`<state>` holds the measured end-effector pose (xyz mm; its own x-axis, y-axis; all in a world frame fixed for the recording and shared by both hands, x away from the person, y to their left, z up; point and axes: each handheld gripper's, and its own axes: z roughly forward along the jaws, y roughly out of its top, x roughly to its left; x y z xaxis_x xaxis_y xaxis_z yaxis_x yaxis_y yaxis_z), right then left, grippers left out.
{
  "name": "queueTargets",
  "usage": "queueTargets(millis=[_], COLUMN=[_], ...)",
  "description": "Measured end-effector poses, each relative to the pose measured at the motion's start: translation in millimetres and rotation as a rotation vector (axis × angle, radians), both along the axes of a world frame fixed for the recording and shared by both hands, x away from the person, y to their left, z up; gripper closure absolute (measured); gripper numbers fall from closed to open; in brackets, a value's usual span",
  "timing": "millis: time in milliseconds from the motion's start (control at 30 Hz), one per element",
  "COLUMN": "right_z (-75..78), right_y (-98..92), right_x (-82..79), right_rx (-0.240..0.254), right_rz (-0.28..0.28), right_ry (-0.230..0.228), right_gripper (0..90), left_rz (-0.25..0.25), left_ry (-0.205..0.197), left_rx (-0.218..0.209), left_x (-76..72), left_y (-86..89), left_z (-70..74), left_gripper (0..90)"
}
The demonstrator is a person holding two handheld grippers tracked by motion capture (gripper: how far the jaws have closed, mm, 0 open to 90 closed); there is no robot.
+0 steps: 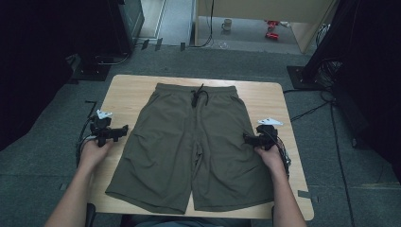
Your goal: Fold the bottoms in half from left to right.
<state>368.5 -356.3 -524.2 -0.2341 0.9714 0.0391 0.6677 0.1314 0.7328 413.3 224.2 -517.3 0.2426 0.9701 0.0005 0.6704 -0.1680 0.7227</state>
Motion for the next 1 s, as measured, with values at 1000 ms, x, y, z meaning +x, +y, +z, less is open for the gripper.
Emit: queueTargets(millis=[1000], right_z=[6.1], right_y=[0.7], right_x=[0.4], right_rx=[-0.005], right_rz=[0.026], right_ry=[0.057], right_gripper=[15.1], left_rz=[-0.192], left_ry=[0.098], left_rx=[-0.103], left_x=[-9.0], left_y=[11.1], left_z=[21.0], left_gripper=[15.7])
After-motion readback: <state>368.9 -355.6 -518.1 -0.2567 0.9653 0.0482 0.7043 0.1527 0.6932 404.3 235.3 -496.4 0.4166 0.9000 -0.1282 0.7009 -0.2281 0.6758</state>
